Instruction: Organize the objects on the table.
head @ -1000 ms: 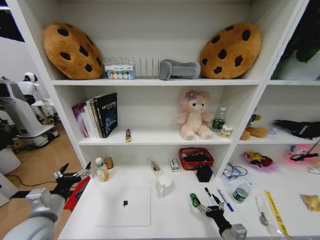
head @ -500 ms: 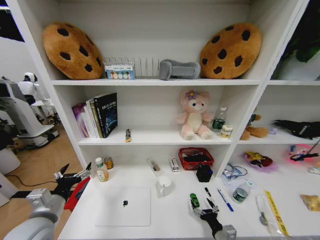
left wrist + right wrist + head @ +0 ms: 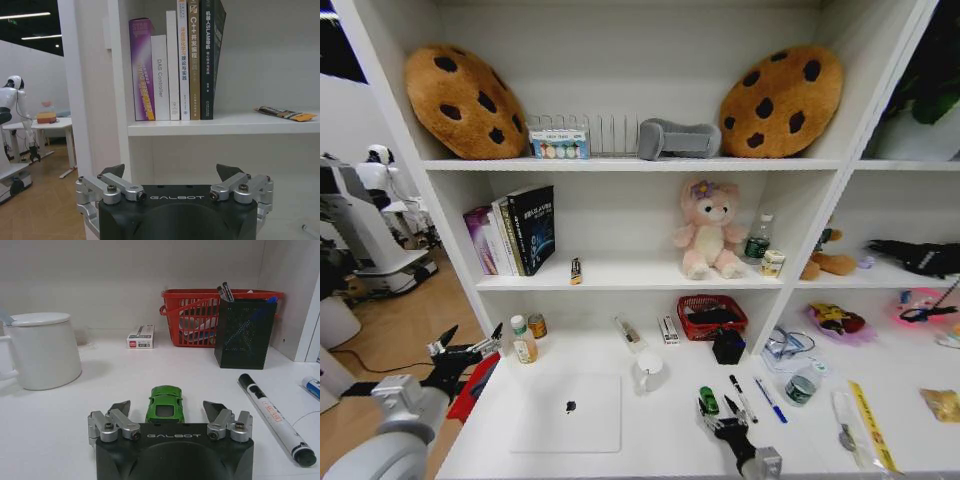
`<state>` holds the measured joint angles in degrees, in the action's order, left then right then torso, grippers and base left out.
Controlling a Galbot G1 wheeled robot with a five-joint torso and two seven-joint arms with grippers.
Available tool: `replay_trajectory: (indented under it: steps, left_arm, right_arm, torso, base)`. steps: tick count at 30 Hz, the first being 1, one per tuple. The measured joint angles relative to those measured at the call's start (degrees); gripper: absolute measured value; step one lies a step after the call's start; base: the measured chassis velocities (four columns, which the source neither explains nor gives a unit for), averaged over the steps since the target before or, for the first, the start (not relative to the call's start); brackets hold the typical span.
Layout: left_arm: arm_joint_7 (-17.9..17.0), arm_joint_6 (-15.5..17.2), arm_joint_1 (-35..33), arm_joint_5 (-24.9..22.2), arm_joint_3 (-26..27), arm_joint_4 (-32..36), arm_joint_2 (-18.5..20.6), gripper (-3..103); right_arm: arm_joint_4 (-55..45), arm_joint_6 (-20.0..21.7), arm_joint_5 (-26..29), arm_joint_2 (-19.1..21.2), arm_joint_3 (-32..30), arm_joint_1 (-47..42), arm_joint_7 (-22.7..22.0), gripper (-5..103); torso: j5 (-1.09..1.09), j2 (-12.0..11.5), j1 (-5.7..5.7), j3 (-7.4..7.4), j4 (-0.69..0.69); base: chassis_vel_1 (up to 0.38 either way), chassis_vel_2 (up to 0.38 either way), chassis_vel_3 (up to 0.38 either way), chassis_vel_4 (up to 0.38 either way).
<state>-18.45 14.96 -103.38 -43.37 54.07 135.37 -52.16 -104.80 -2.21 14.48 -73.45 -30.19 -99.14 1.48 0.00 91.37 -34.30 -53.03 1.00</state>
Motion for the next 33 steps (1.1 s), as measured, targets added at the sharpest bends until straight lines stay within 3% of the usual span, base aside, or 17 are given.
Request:
replay_trajectory:
  steps: [2, 6, 8, 9, 11, 12, 14, 15, 27, 33]
  left_arm:
    - [0.0, 0.0, 0.0, 0.0, -0.1, 0.0, 0.0, 100]
    - [0.0, 0.0, 0.0, 0.0, -0.1, -0.2, 0.1, 100]
    - [0.0, 0.0, 0.0, 0.0, -0.1, -0.2, 0.1, 100]
    - [-0.1, 0.0, 0.0, 0.0, -0.1, -0.2, 0.2, 100]
    - [-0.1, 0.0, 0.1, -0.1, -0.1, -0.3, 0.3, 100]
    - [-0.1, 0.0, 0.2, -0.3, -0.1, -0.4, 0.4, 100]
    - [-0.1, 0.0, 0.2, -0.3, 0.0, -0.5, 0.5, 100]
    - [-0.2, 0.0, 0.2, -0.4, 0.0, -0.5, 0.7, 100]
    - [-0.3, 0.1, 0.3, -0.6, 0.0, -0.5, 0.7, 100]
    - [-0.3, 0.1, 0.3, -0.4, -0.2, -0.6, 0.6, 100]
  right_arm:
    - [0.4, 0.0, -0.1, 0.1, 0.3, 0.4, 0.0, 84]
    - [0.5, 0.4, 0.0, 0.1, 0.5, 0.8, -0.4, 70]
    - [0.5, 0.5, 0.0, 0.1, 0.5, 0.8, -0.5, 70]
    - [0.5, 0.7, 0.0, 0.2, 0.5, 0.8, -0.6, 59]
    - [0.5, 1.0, -0.1, 0.2, 0.4, 0.7, -0.5, 59]
    - [0.6, 1.0, -0.3, 0.3, 0.2, 0.7, -0.5, 48]
    - [0.6, 1.0, -0.5, 0.3, 0.1, 0.7, -0.4, 48]
    - [0.6, 1.0, -0.5, 0.3, 0.0, 0.7, -0.4, 37]
    - [-0.7, 1.0, -0.3, 0.1, -0.5, 0.8, -0.3, 37]
    - [-7.3, 3.3, 4.1, 2.7, -3.1, 0.7, 1.8, 37]
  torso:
    - [0.0, 0.0, 0.0, 0.0, 0.0]
    - [0.0, 0.0, 0.0, 0.0, -0.01]
    - [0.0, 0.0, 0.0, 0.0, -0.01]
    - [0.0, 0.0, 0.0, 0.0, 0.0]
    - [0.0, 0.0, 0.0, 0.0, 0.0]
    - [0.0, 0.0, 0.0, 0.0, 0.0]
    - [0.0, 0.0, 0.0, 0.0, 0.0]
    - [0.0, 0.0, 0.0, 0.0, 0.0]
    - [0.02, 0.0, 0.0, 0.0, 0.0]
    - [0.0, 0.0, 0.0, 0.0, 0.0]
  base:
    - [0.0, 0.0, 0.0, 0.0]
    - [0.0, 0.0, 0.0, 0.0]
    - [0.0, 0.0, 0.0, 0.0]
    - [0.0, 0.0, 0.0, 0.0]
    - [0.0, 0.0, 0.0, 0.0]
    - [0.0, 0.0, 0.0, 0.0]
    - [0.0, 0.0, 0.0, 0.0]
    - [0.0, 0.0, 0.0, 0.0]
    - [0.0, 0.0, 0.0, 0.0]
    - [0.0, 0.0, 0.0, 0.0]
